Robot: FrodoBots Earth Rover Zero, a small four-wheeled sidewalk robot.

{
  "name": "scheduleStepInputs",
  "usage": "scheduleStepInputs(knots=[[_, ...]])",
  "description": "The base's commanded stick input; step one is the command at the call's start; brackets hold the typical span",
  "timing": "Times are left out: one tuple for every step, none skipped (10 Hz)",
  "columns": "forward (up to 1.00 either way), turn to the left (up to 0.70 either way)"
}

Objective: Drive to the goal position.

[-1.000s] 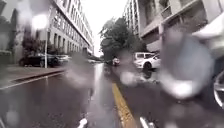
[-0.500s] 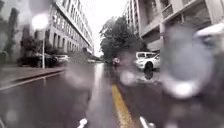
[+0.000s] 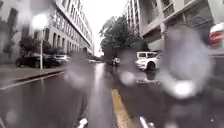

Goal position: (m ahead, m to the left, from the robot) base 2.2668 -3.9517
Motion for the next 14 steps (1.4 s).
scheduleStepInputs(knots=[[0.7,0.0],[0.7,0.0],[0.7,0.0],[0.7,0.0],[0.7,0.0],[0.7,0.0],[0.7,0.0],[0.7,0.0],[0.7,0.0],[0.7,0.0],[0.7,0.0],[0.7,0.0],[0.7,0.0],[0.7,0.0]])
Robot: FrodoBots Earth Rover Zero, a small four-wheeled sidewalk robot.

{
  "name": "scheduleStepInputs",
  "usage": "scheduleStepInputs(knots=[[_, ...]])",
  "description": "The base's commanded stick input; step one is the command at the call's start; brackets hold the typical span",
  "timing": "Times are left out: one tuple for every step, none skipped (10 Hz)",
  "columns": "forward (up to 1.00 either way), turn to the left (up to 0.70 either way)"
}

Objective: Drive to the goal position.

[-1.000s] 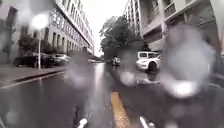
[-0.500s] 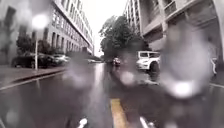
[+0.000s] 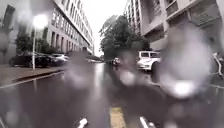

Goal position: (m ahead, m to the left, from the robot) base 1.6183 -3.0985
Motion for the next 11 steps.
scheduleStepInputs(knots=[[0.7,0.0],[0.7,0.0],[0.7,0.0],[0.7,0.0],[0.7,0.0],[0.7,0.0],[0.7,0.0],[0.7,0.0],[0.7,0.0],[0.7,0.0],[0.7,0.0]])
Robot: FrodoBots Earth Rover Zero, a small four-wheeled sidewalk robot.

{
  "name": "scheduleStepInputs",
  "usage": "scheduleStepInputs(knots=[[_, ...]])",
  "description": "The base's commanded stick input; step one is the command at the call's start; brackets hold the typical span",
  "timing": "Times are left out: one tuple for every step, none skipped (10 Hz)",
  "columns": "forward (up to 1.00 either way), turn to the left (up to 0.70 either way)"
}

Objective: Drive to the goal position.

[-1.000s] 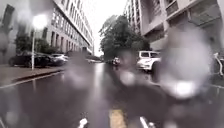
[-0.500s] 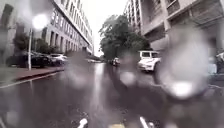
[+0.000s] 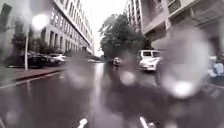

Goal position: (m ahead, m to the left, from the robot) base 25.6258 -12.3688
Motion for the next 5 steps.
scheduleStepInputs(knots=[[0.7,0.0],[0.7,0.0],[0.7,0.0],[0.7,-0.08],[0.7,-0.14]])
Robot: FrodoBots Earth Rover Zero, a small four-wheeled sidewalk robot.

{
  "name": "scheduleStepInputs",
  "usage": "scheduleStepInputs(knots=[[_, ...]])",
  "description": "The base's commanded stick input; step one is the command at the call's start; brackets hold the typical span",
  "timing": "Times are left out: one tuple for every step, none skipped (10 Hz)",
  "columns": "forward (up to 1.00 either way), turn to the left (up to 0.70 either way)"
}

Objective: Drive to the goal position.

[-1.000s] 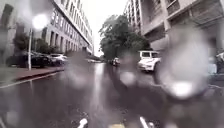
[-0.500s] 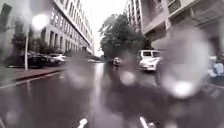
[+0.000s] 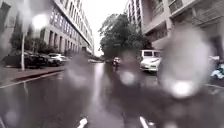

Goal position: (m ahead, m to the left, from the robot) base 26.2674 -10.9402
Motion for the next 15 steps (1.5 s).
scheduleStepInputs(knots=[[0.7,-0.11],[0.7,0.0],[0.7,0.0],[0.7,0.0],[0.7,0.0],[0.7,0.0],[0.7,0.0],[0.7,0.0],[0.7,0.0],[0.7,0.0],[0.7,0.0],[0.7,0.0],[0.7,0.0],[0.7,0.0],[0.7,0.0]])
